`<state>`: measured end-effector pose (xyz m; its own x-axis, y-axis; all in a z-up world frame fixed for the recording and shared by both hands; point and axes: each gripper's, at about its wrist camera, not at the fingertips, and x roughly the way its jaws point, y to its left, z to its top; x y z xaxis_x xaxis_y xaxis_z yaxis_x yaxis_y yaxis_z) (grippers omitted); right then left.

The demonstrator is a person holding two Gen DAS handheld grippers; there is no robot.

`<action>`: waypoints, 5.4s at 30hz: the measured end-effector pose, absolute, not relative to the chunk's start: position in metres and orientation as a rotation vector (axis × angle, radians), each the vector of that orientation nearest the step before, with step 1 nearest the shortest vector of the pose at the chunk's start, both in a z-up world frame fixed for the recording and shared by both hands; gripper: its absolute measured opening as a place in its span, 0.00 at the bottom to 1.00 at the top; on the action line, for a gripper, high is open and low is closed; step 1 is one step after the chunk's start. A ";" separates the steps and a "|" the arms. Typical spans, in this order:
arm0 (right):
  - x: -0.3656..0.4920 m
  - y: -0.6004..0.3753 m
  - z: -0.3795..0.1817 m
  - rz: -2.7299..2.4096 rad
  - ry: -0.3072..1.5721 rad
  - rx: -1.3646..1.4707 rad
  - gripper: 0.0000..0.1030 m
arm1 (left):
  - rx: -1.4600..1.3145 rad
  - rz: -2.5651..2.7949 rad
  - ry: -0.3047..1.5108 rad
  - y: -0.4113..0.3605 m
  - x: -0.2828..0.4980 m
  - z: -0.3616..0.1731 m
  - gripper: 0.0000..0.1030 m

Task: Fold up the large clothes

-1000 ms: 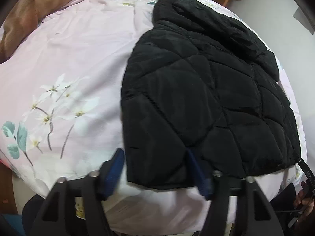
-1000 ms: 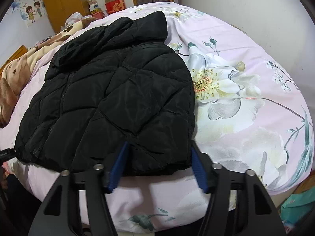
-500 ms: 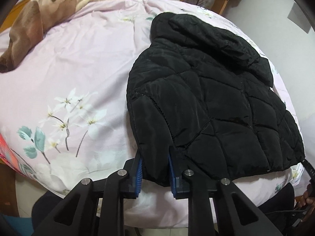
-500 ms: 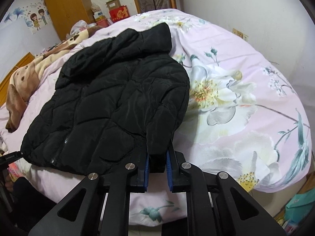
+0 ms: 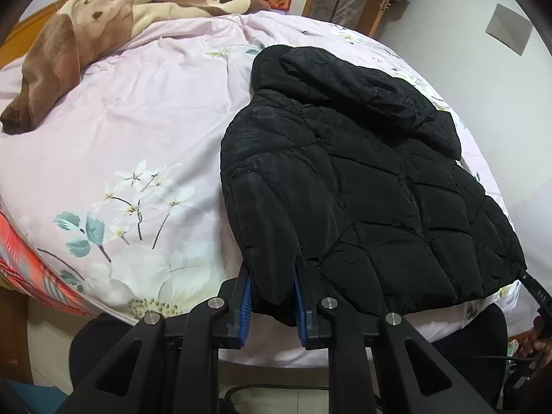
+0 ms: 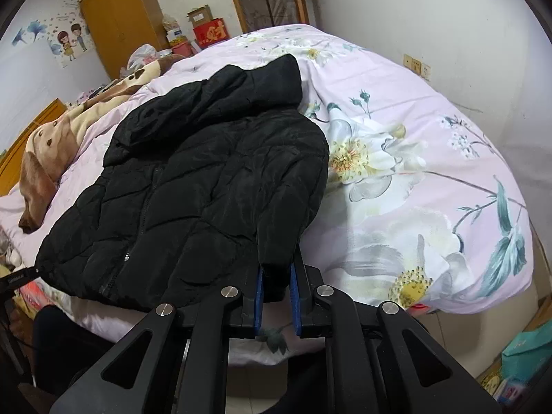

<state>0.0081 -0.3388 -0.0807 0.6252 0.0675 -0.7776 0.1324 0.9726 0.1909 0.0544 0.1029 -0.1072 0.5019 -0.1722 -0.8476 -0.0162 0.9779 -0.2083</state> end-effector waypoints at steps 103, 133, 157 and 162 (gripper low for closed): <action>0.381 -0.358 -0.064 0.134 1.050 0.157 0.68 | -0.281 -0.204 1.073 0.113 0.448 -0.096 0.65; 0.442 -0.345 -0.104 -0.054 1.093 -0.010 0.14 | -0.014 0.036 1.068 0.086 0.497 -0.124 0.22; 0.327 -0.228 -0.078 0.079 0.830 0.021 0.66 | -0.014 0.006 0.900 -0.027 0.380 -0.107 0.71; 0.337 -0.226 -0.116 0.066 0.893 -0.034 0.71 | 0.073 0.031 0.896 -0.037 0.386 -0.140 0.82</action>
<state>0.3368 -0.2265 -0.1162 0.6252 0.0437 -0.7793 -0.0721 0.9974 -0.0018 0.3862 -0.0370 -0.1402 0.6245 0.0578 -0.7789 0.0030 0.9971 0.0763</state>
